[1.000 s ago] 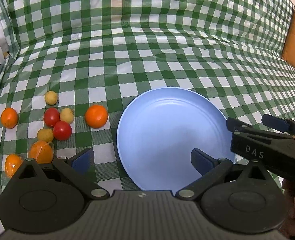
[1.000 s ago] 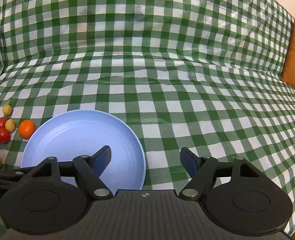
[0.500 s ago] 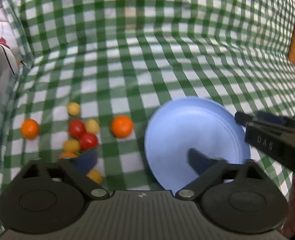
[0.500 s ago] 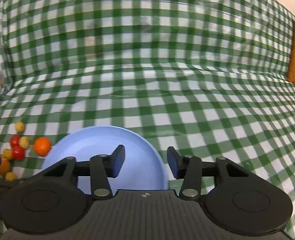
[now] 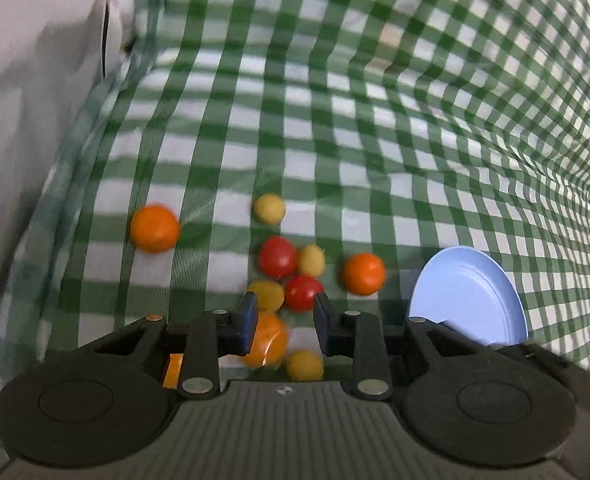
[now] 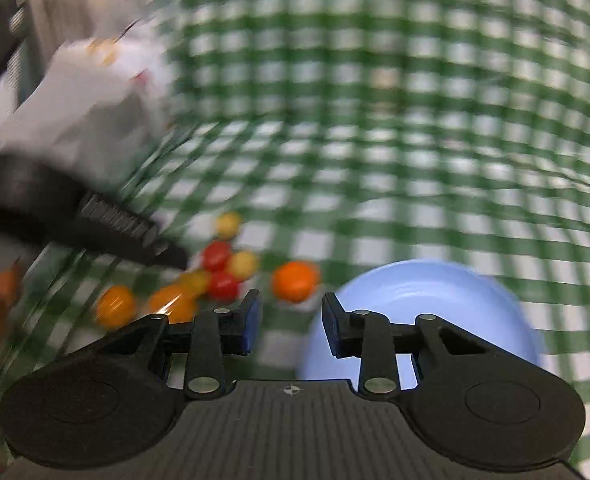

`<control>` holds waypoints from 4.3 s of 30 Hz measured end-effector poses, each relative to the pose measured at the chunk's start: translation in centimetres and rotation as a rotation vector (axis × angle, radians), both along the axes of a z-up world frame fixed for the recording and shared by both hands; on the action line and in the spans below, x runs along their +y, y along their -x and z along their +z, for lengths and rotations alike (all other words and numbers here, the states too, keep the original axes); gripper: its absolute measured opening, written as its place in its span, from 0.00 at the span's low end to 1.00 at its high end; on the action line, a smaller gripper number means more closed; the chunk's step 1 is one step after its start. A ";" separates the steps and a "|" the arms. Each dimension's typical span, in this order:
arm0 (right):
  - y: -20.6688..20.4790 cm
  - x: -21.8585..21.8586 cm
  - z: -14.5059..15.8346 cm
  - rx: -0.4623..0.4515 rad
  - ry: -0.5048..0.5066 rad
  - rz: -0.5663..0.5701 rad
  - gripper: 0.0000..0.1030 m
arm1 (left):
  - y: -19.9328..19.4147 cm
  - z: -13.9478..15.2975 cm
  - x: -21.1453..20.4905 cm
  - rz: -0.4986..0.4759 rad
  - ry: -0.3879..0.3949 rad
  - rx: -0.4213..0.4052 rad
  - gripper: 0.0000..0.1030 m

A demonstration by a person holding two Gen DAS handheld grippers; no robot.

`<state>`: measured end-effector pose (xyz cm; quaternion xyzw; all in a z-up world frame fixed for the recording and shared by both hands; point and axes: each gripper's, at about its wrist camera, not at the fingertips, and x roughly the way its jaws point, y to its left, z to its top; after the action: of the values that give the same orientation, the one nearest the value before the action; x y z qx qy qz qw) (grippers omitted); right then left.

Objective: Organize fruits
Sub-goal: 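Grasp a small yellow fruit with the right tool while the left tool grasps a tangerine, then carry the yellow fruit and tangerine over the blue plate and open both tools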

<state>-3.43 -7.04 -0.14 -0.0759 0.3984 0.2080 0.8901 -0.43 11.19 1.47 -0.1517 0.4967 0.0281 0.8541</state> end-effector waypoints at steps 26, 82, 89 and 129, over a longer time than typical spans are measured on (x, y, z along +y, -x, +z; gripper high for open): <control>1.3 5.2 -4.3 0.097 0.068 0.142 0.26 | -0.5 -3.4 -1.1 -0.074 -0.065 0.129 0.40; -0.3 -12.2 -3.5 0.113 0.134 -0.353 0.26 | -2.3 -0.1 -10.7 -0.170 -0.094 -0.154 0.39; 0.4 -14.3 -2.9 0.117 0.154 -0.428 0.26 | -2.1 -0.3 -12.3 -0.225 -0.078 -0.162 0.39; 0.1 -14.0 0.4 0.039 0.086 -0.400 0.26 | -2.1 -1.5 -17.0 -0.351 -0.061 -0.155 0.40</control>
<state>-3.50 -21.05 0.22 -0.0293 0.4315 0.0114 0.9016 1.70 -5.79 -0.06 -0.0383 0.4471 -0.1182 0.8858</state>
